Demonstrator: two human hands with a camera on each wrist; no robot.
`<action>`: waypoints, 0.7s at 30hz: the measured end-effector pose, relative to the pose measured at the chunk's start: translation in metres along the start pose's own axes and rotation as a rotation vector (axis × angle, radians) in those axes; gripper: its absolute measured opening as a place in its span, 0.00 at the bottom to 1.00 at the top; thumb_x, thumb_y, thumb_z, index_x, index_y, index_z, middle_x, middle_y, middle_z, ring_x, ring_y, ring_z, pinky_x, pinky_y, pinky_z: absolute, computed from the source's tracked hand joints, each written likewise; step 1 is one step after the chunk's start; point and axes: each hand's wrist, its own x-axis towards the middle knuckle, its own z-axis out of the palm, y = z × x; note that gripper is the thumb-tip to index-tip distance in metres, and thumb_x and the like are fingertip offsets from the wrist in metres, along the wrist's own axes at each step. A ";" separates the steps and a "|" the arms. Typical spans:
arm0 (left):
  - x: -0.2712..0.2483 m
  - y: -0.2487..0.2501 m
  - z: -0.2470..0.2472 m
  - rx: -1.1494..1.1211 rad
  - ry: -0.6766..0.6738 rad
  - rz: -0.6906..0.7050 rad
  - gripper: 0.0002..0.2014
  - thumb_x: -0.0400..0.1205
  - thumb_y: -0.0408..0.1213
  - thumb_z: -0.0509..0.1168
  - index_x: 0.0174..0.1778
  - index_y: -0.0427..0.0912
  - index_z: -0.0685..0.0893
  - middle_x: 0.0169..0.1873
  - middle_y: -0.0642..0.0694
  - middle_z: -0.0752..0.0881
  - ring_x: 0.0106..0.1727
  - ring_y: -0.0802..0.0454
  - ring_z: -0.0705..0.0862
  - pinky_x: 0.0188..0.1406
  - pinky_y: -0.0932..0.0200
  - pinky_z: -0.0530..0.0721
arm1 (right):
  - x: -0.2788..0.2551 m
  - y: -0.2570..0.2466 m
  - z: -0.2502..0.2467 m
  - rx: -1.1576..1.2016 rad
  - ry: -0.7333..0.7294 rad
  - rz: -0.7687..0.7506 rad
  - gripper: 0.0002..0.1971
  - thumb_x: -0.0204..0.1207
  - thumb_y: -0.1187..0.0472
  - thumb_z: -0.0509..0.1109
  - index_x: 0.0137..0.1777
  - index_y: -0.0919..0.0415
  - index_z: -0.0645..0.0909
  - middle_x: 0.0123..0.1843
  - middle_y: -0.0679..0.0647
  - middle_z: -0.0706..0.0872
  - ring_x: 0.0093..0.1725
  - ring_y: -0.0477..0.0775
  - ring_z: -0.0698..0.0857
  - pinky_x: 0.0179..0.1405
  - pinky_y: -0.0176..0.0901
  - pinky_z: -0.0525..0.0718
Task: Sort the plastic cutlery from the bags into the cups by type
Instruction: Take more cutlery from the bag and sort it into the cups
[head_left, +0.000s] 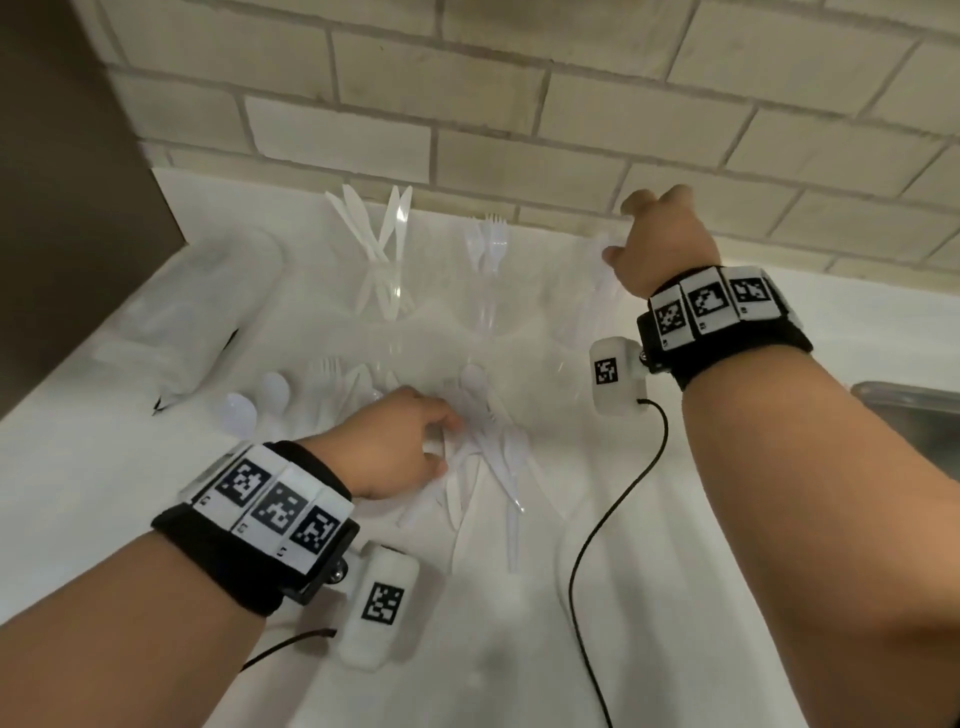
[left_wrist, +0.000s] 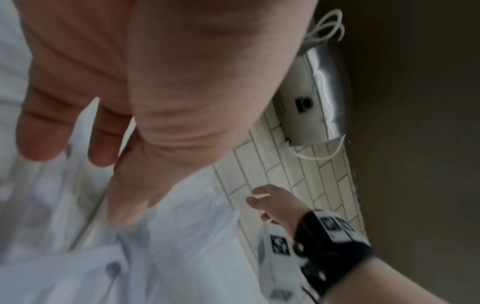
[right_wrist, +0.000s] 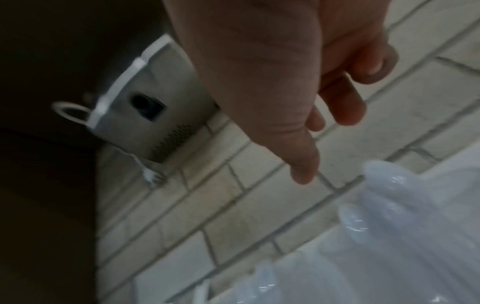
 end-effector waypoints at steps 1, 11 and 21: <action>-0.001 -0.003 -0.004 -0.004 0.056 -0.020 0.19 0.79 0.39 0.68 0.66 0.53 0.79 0.56 0.50 0.73 0.58 0.52 0.78 0.54 0.67 0.71 | -0.014 -0.004 -0.005 0.011 0.030 -0.027 0.24 0.79 0.57 0.68 0.74 0.61 0.69 0.72 0.63 0.68 0.59 0.67 0.83 0.57 0.52 0.80; -0.005 -0.001 -0.006 0.197 -0.084 -0.171 0.27 0.78 0.44 0.67 0.74 0.54 0.71 0.66 0.40 0.74 0.49 0.51 0.73 0.48 0.62 0.75 | -0.136 -0.029 0.034 -0.137 -0.839 -0.127 0.32 0.72 0.45 0.75 0.69 0.65 0.76 0.56 0.57 0.87 0.51 0.56 0.89 0.50 0.45 0.86; 0.003 0.005 0.002 0.096 -0.066 -0.138 0.19 0.82 0.32 0.61 0.68 0.49 0.80 0.69 0.47 0.79 0.67 0.48 0.79 0.61 0.61 0.75 | -0.157 -0.059 0.066 0.086 -0.765 -0.072 0.45 0.64 0.32 0.75 0.70 0.64 0.67 0.47 0.53 0.81 0.46 0.53 0.85 0.34 0.41 0.79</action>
